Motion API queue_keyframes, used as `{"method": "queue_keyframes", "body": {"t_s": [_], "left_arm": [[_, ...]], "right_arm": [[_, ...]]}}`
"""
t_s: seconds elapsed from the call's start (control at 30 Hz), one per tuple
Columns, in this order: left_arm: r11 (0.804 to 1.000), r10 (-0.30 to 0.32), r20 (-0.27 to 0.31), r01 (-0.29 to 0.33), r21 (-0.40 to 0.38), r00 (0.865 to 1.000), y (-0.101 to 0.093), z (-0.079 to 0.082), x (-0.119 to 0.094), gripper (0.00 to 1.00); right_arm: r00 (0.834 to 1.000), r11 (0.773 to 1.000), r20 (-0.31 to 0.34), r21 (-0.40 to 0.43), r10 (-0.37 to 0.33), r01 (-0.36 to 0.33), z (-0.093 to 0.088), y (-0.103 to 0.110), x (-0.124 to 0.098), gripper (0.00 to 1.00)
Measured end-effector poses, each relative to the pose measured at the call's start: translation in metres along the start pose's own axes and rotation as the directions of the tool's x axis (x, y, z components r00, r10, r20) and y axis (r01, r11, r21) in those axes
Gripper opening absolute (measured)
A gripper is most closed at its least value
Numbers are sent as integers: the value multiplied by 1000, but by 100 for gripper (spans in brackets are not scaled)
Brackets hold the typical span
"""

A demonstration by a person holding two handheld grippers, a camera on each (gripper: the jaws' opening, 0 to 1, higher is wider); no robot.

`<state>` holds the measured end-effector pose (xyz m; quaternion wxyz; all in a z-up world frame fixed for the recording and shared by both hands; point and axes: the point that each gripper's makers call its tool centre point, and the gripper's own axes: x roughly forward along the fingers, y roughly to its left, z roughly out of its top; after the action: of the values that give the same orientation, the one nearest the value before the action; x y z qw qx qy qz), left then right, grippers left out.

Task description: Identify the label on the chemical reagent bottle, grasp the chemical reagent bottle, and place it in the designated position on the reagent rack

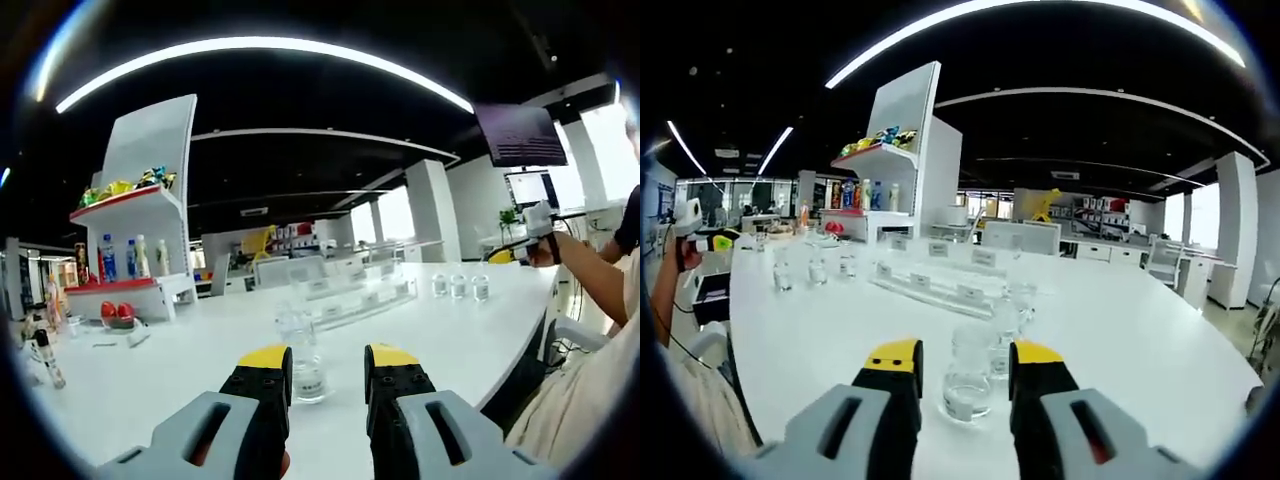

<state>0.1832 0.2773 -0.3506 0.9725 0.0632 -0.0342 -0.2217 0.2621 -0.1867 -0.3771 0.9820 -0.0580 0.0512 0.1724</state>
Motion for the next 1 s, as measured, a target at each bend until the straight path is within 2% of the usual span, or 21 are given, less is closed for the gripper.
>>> {"method": "queue_keyframes", "body": {"t_s": [0.4, 0.73, 1.0], "left_arm": [[1000, 7, -5, -7, -4, 1000, 2, -2, -1, 30], [1000, 8, -8, -8, -3, 1000, 4, -3, -1, 30], [1000, 1, -15, -1, 0, 1000, 2, -5, 1, 30]], "right_arm": [[999, 1000, -52, 6, -14, 14, -23, -8, 17, 34], [998, 1000, -56, 16, -3, 4, -27, -10, 27, 33], [998, 1000, -55, 22, -20, 21, -31, -18, 32, 30]]}}
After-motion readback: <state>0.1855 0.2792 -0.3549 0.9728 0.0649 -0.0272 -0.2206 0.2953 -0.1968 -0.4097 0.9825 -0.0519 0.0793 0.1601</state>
